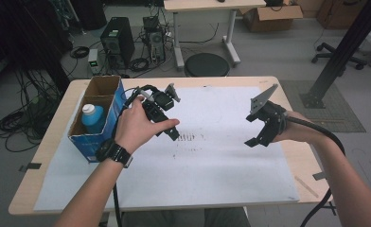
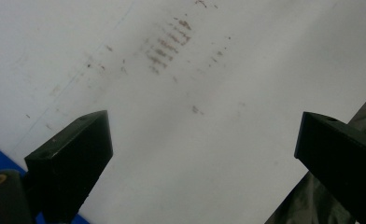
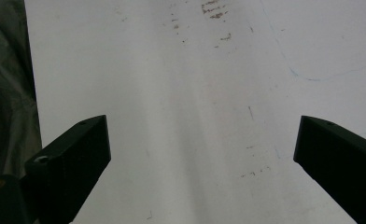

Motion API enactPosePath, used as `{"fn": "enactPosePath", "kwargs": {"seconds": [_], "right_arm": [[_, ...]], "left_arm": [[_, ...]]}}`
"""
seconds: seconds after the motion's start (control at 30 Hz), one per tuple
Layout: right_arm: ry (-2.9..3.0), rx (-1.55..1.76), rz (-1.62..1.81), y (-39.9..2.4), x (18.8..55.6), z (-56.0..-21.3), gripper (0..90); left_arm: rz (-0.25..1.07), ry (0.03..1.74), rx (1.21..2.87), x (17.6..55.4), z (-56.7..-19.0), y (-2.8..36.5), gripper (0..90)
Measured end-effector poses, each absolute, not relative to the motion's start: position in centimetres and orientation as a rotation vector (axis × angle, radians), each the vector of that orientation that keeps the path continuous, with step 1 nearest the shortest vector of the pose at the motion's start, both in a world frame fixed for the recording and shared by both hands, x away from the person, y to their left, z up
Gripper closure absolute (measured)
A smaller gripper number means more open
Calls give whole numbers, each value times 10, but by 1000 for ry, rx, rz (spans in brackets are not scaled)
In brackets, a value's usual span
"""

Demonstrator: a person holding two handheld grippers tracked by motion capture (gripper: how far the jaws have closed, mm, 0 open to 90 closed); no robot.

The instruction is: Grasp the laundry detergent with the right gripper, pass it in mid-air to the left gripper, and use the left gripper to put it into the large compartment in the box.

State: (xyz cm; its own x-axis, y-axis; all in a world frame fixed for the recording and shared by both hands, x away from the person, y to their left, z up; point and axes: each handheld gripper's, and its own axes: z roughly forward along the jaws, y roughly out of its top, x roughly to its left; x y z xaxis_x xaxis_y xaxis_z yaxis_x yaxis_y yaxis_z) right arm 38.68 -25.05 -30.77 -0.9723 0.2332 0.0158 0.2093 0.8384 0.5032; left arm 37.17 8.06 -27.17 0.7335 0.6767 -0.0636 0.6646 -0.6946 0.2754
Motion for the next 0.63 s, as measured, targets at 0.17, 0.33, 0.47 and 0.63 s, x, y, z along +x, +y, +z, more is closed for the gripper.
{"fn": "enactPosePath", "kwargs": {"seconds": [0.17,0.33,0.47,0.63], "right_arm": [[2968,358,798,-250,387,-309,34],[2964,362,801,-251,387,-308,34],[2966,364,793,-252,387,-309,34],[2969,373,791,-253,386,-310,34]], "left_arm": [[51,1042,2657,372,-272,80,49],[46,1034,2658,371,-272,79,48],[48,1033,2660,371,-272,79,49],[64,1022,2680,368,-272,76,48]]}}
